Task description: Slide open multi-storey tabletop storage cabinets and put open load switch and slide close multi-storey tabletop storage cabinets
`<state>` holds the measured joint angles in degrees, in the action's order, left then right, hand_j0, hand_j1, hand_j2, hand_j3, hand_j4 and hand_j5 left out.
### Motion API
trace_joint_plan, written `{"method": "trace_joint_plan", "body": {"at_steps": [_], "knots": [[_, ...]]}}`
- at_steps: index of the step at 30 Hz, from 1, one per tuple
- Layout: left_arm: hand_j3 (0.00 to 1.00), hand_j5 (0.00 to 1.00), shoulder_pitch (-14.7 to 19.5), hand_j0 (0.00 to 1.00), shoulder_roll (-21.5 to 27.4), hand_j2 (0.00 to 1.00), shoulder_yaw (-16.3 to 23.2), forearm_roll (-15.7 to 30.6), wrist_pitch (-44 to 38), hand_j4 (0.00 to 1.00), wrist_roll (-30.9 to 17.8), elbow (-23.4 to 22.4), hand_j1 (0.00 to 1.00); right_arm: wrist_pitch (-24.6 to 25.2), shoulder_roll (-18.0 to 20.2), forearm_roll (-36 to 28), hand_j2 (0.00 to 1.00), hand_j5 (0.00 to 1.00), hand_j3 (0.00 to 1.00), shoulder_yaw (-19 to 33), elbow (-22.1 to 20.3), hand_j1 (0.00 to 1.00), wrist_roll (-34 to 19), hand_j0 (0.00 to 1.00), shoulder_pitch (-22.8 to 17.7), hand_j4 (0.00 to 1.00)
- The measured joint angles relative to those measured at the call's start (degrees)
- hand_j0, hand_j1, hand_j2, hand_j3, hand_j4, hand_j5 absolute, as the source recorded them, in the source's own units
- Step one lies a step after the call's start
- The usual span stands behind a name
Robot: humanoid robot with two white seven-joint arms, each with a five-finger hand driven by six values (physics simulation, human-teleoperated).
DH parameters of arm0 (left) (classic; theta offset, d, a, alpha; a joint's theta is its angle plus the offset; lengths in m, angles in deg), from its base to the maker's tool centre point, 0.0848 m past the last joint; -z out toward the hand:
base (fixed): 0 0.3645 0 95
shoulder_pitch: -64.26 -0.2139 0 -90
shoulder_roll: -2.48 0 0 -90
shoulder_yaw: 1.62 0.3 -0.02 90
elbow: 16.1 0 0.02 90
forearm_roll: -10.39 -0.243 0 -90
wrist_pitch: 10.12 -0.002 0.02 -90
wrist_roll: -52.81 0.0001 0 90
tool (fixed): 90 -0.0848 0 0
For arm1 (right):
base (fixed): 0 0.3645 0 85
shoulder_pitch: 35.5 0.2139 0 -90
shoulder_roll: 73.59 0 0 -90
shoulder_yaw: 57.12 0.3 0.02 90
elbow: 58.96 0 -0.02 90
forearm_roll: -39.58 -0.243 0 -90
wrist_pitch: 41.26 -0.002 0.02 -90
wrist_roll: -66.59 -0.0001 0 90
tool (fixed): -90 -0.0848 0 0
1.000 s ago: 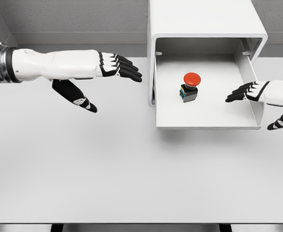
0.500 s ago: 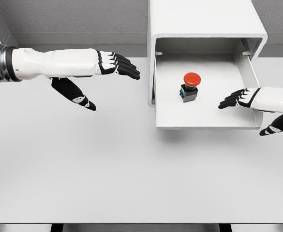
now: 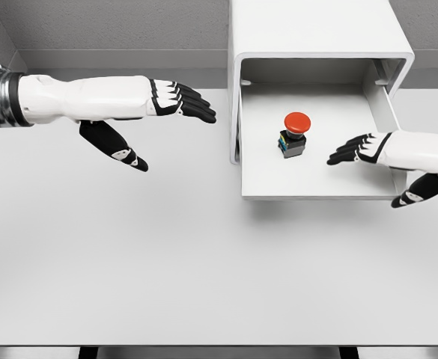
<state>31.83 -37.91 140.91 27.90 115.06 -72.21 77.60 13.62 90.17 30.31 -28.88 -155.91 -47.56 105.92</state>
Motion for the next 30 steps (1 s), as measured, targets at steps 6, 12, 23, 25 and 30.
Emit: {"method": "trace_joint_plan", "body": {"at_steps": [6, 12, 23, 25, 30], "knots": [[1.00, 1.00, 0.00, 1.00, 0.04, 1.00, 0.00, 0.04, 0.00, 1.00, 0.00, -0.01, 1.00, 0.00, -0.53, 0.10, 1.00, 1.00, 1.00, 0.18, 0.23, 1.00, -0.10, 1.00, 0.26, 1.00], [1.00, 1.00, 0.00, 1.00, 0.08, 1.00, 0.00, 0.03, 0.00, 1.00, 0.00, 0.00, 1.00, -0.03, -2.13, 1.39, 1.00, 1.00, 1.00, 2.16, 0.74, 1.00, -0.20, 1.00, 0.26, 1.00], [1.00, 1.00, -0.44, 1.00, 0.23, 1.00, 0.00, 0.07, 0.00, 1.00, 0.00, 0.05, 1.00, 0.04, -8.03, 4.13, 1.00, 1.00, 1.00, 5.42, 8.70, 1.00, -0.10, 1.00, 2.02, 1.00], [1.00, 1.00, -2.02, 1.00, 0.44, 1.00, -0.03, 0.01, 0.02, 1.00, 0.00, 0.02, 1.00, 0.02, -9.83, 4.88, 1.00, 1.00, 1.00, 5.68, 10.90, 1.00, -0.07, 1.00, 2.99, 1.00], [1.00, 1.00, -2.46, 1.00, 1.19, 1.00, -0.09, -0.01, 0.00, 1.00, 0.00, -0.92, 1.00, 0.01, -12.74, 6.65, 1.00, 1.00, 1.00, 6.37, 13.75, 1.00, -0.06, 1.00, 3.95, 1.00]]}}
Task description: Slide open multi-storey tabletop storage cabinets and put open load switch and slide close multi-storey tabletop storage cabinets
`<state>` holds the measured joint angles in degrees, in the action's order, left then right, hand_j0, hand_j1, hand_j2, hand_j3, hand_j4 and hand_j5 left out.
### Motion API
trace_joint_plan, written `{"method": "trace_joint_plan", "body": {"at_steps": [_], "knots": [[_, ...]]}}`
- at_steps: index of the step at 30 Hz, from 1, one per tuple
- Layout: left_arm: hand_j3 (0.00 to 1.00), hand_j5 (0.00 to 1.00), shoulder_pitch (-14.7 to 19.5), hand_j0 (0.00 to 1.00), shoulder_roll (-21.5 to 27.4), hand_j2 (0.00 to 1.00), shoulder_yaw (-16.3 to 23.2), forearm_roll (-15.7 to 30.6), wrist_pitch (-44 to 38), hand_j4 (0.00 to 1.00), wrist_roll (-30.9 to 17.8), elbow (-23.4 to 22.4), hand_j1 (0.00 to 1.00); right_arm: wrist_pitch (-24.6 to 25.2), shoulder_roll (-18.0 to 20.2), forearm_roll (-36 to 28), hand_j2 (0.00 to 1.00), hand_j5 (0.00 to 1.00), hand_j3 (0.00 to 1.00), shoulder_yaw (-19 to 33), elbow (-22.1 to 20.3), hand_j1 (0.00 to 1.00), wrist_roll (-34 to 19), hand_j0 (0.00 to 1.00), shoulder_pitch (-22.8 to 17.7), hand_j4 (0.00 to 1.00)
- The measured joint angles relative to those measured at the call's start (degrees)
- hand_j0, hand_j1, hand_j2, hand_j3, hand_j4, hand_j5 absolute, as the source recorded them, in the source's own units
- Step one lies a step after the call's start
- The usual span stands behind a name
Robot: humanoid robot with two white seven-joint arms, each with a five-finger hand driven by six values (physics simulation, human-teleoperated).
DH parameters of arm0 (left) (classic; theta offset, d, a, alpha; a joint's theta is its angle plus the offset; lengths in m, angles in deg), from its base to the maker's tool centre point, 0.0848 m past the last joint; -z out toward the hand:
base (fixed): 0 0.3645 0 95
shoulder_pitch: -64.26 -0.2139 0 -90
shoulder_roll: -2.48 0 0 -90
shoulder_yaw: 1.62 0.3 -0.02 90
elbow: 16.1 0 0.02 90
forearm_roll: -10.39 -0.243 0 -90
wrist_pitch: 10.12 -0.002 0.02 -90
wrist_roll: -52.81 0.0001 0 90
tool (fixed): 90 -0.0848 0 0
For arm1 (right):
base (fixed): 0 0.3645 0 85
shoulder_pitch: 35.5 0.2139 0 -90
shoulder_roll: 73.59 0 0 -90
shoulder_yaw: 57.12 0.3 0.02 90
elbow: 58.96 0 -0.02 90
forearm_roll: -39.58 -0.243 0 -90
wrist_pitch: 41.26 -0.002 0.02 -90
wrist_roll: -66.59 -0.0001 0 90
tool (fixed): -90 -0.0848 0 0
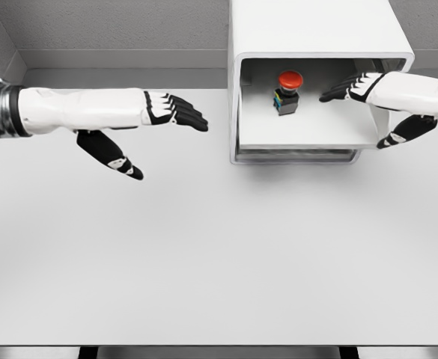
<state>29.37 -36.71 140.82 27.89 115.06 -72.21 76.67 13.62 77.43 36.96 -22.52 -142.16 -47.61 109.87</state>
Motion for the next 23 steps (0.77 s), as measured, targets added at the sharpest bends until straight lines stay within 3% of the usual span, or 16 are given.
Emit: {"method": "trace_joint_plan", "body": {"at_steps": [4, 8, 12, 15, 23], "knots": [[1.00, 1.00, 0.00, 1.00, 1.04, 1.00, 0.00, -0.01, 0.00, 1.00, 0.00, -0.37, 1.00, -0.01, 0.33, 0.77, 1.00, 1.00, 1.00, 0.64, -2.01, 1.00, 0.06, 1.00, -0.09, 1.00], [1.00, 1.00, -0.09, 1.00, 1.41, 1.00, 0.00, -0.01, 0.00, 1.00, 0.00, -0.50, 1.00, -0.01, 3.86, 0.89, 1.00, 1.00, 1.00, 1.40, -6.32, 1.00, 1.13, 1.00, -0.53, 1.00], [1.00, 1.00, -0.09, 1.00, 1.52, 1.00, 0.01, -0.01, -0.01, 1.00, 0.00, -0.56, 1.00, -0.02, 5.79, 0.93, 1.00, 1.00, 1.00, 1.47, -10.01, 1.00, 1.57, 1.00, -4.57, 1.00], [1.00, 1.00, -0.09, 1.00, 1.63, 1.00, 0.02, -0.01, -0.01, 1.00, 0.00, -0.60, 1.00, -0.03, 6.21, 0.95, 1.00, 1.00, 1.00, 1.44, -10.87, 1.00, 1.57, 1.00, -8.09, 1.00], [1.00, 1.00, -1.67, 1.00, 2.03, 1.00, 0.00, 0.01, 0.00, 1.00, 0.00, -0.60, 1.00, -0.01, 6.36, 0.81, 1.00, 1.00, 1.00, 0.85, -10.25, 1.00, 1.64, 1.00, -9.84, 1.00]]}}
